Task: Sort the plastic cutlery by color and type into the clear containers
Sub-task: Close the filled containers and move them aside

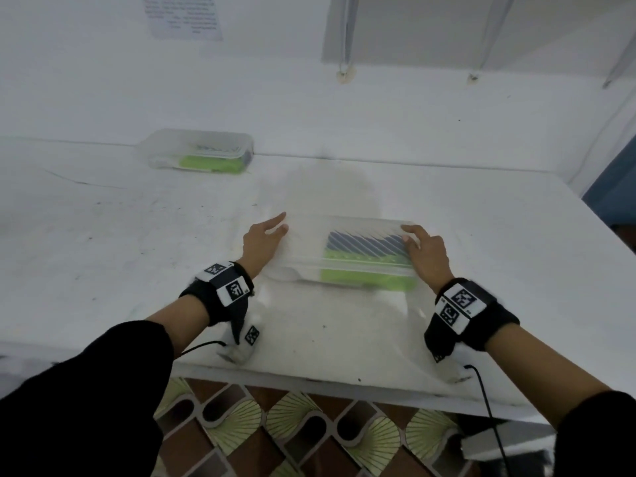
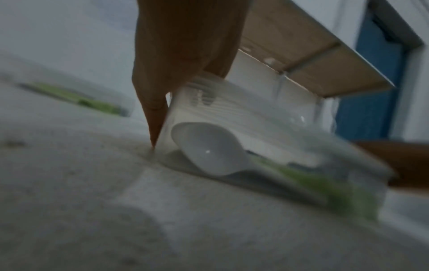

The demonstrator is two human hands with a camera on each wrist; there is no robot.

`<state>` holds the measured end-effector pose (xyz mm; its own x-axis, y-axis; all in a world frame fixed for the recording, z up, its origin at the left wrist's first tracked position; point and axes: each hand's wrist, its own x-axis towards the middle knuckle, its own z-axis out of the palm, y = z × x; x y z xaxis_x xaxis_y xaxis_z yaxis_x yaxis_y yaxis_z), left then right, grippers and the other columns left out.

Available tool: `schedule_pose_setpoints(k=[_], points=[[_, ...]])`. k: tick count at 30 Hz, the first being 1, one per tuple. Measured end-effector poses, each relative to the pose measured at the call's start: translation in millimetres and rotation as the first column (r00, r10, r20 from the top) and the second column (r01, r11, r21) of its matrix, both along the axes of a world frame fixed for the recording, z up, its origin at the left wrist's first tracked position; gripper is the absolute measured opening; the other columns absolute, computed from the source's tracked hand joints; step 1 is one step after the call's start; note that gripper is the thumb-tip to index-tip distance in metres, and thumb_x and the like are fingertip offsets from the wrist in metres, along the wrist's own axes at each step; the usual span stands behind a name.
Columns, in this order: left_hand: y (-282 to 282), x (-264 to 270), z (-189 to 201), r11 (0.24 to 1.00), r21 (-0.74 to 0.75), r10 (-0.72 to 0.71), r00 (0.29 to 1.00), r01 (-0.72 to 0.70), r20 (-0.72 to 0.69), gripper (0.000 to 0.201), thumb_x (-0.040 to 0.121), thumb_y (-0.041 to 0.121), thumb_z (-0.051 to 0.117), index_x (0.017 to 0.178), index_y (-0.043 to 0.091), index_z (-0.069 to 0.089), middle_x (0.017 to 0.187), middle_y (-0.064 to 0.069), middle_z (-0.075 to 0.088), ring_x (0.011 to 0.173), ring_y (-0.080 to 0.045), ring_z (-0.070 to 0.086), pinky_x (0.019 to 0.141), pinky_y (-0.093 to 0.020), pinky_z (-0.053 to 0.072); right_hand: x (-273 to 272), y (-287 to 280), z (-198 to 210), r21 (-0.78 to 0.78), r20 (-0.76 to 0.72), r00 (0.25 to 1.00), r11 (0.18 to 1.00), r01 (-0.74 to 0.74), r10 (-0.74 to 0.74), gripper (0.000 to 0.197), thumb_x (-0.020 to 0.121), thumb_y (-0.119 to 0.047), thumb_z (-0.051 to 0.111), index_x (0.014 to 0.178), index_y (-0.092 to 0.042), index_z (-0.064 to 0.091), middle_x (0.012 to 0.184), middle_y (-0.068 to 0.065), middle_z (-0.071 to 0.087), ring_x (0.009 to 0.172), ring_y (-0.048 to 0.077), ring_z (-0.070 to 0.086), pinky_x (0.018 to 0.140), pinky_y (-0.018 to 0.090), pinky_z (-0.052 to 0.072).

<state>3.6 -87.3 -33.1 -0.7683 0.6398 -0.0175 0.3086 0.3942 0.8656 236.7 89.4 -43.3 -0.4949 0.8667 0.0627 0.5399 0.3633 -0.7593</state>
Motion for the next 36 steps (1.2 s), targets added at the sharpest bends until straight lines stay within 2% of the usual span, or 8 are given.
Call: schedule_pose_setpoints(k=[2, 5, 7, 15, 21, 28, 30, 36], points=[[-4, 4, 1, 0.999, 0.053, 0.006, 0.998, -0.010, 0.069, 0.037, 0.093, 0.022, 0.056, 0.129, 0.021, 0.056, 0.139, -0.005, 0.050, 0.131, -0.019, 0.042, 0.104, -0.021, 0.029, 1, -5, 6, -0.013, -0.032, 0.999, 1.000, 0.021, -0.021, 0.030, 0.096, -0.021, 0.047, 0.124, -0.016, 0.057, 0.094, 0.010, 0.050, 0.080, 0.021, 0.050, 0.073, 0.023, 0.033], [-19, 10, 1, 0.994, 0.089, 0.058, 0.991, -0.069, 0.122, 0.036, 0.092, 0.020, 0.057, 0.128, 0.023, 0.056, 0.141, -0.006, 0.046, 0.131, -0.020, 0.041, 0.110, -0.031, 0.031, -1, -14, 19, -0.104, -0.120, 0.993, 0.995, -0.005, -0.008, 0.029, 0.093, -0.016, 0.054, 0.121, -0.014, 0.060, 0.117, 0.007, 0.060, 0.111, 0.023, 0.053, 0.080, 0.014, 0.032], [-37, 10, 3, 0.986, 0.112, 0.110, 0.987, -0.123, 0.118, 0.036, 0.092, 0.020, 0.057, 0.127, 0.023, 0.056, 0.140, -0.006, 0.046, 0.132, -0.020, 0.040, 0.111, -0.031, 0.031, -9, -25, 26, -0.110, -0.169, 0.985, 0.993, -0.035, 0.016, 0.030, 0.091, -0.017, 0.058, 0.121, -0.013, 0.061, 0.127, 0.008, 0.059, 0.120, 0.022, 0.050, 0.085, 0.012, 0.031], [-142, -24, 33, 0.926, 0.205, 0.316, 0.948, -0.316, 0.035, 0.036, 0.091, 0.014, 0.058, 0.126, 0.015, 0.058, 0.137, -0.003, 0.052, 0.129, -0.016, 0.043, 0.098, -0.015, 0.029, -90, -84, 52, -0.085, -0.267, 0.930, 0.955, -0.283, 0.252, 0.034, 0.087, -0.019, 0.064, 0.121, -0.015, 0.062, 0.131, 0.008, 0.056, 0.127, 0.021, 0.046, 0.107, 0.025, 0.031], [-224, -64, 52, 0.871, 0.246, 0.430, 0.902, -0.426, 0.039, 0.037, 0.090, 0.014, 0.058, 0.127, 0.015, 0.056, 0.138, -0.004, 0.050, 0.130, -0.018, 0.042, 0.109, -0.032, 0.033, -170, -143, 70, -0.092, -0.321, 0.874, 0.907, -0.412, 0.364, 0.036, 0.085, -0.017, 0.066, 0.121, -0.013, 0.062, 0.130, 0.009, 0.057, 0.125, 0.021, 0.048, 0.101, 0.023, 0.033], [-296, -130, 61, 0.857, 0.235, 0.473, 0.881, -0.458, -0.007, 0.036, 0.090, 0.017, 0.059, 0.126, 0.017, 0.057, 0.137, -0.002, 0.051, 0.131, -0.016, 0.040, 0.105, -0.025, 0.031, -249, -211, 73, -0.108, -0.355, 0.858, 0.895, -0.433, 0.372, 0.035, 0.085, -0.019, 0.066, 0.120, -0.014, 0.063, 0.129, 0.009, 0.058, 0.125, 0.023, 0.048, 0.106, 0.032, 0.037], [-309, -150, 61, 0.867, 0.219, 0.465, 0.885, -0.448, -0.030, 0.035, 0.090, 0.019, 0.059, 0.125, 0.018, 0.058, 0.136, -0.001, 0.052, 0.131, -0.016, 0.041, 0.107, -0.027, 0.031, -267, -225, 70, -0.125, -0.366, 0.860, 0.897, -0.424, 0.356, 0.035, 0.086, -0.019, 0.065, 0.121, -0.014, 0.062, 0.130, 0.010, 0.057, 0.126, 0.024, 0.047, 0.108, 0.035, 0.036], [-317, -204, 55, 0.887, 0.191, 0.436, 0.898, -0.420, -0.051, 0.035, 0.090, 0.020, 0.060, 0.124, 0.020, 0.058, 0.136, 0.000, 0.052, 0.131, -0.016, 0.040, 0.106, -0.026, 0.031, -307, -238, 58, -0.163, -0.356, 0.878, 0.904, -0.394, 0.319, 0.037, 0.088, -0.015, 0.062, 0.124, -0.014, 0.060, 0.134, 0.010, 0.053, 0.128, 0.024, 0.044, 0.105, 0.032, 0.036]])
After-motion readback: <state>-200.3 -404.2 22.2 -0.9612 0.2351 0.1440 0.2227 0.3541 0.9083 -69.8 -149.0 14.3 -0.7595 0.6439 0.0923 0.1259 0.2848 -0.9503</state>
